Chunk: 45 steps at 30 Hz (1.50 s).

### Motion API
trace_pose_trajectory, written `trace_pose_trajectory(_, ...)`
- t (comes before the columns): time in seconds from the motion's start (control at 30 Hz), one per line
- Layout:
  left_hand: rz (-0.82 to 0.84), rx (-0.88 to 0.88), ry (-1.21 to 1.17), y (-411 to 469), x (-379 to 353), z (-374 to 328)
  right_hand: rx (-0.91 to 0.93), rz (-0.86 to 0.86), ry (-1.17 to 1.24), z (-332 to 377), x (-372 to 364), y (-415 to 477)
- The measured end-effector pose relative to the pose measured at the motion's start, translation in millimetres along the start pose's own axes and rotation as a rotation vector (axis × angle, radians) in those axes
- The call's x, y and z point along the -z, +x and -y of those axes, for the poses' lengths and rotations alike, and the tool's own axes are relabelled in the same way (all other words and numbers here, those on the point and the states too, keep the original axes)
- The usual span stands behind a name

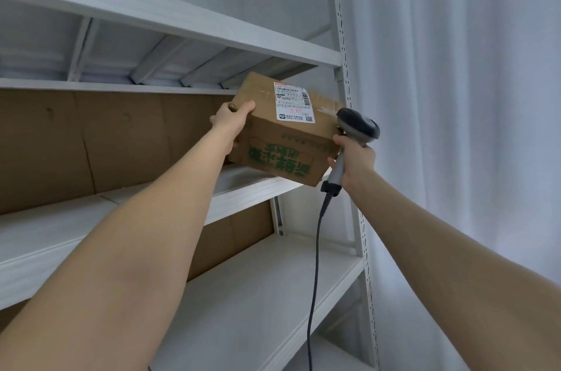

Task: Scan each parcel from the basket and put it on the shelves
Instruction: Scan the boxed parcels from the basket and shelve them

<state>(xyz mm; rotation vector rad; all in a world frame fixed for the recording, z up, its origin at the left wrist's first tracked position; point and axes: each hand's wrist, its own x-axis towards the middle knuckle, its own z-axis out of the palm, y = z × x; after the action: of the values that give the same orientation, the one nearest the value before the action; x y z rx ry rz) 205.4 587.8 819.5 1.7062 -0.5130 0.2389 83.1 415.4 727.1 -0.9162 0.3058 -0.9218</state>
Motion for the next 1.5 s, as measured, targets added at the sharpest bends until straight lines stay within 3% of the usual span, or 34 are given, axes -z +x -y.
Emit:
trace_pose_trajectory(0.2,-0.041,-0.037,0.097,21,-4,16,0.019,0.040,-0.027,-9,-18,19)
trace_pose_trajectory(0.47,0.084,-0.086,0.234,14,-40,27,-0.096,0.305,-0.027,-22,-34,36)
trace_pose_trajectory(0.63,0.042,-0.269,0.386,1,-81,34,-0.150,0.257,-0.046,-35,-32,53)
trace_pose_trajectory(0.93,-0.148,-0.500,0.944,11,-107,49,-0.211,0.151,0.005,-51,-11,81)
trace_pose_trajectory(1.33,0.009,-0.278,1.138,31,-134,75,-0.257,0.152,-0.022,-66,9,101)
trace_pose_trajectory(1.5,0.077,-0.175,1.105,28,-130,76,-0.255,0.143,-0.028,-70,12,97)
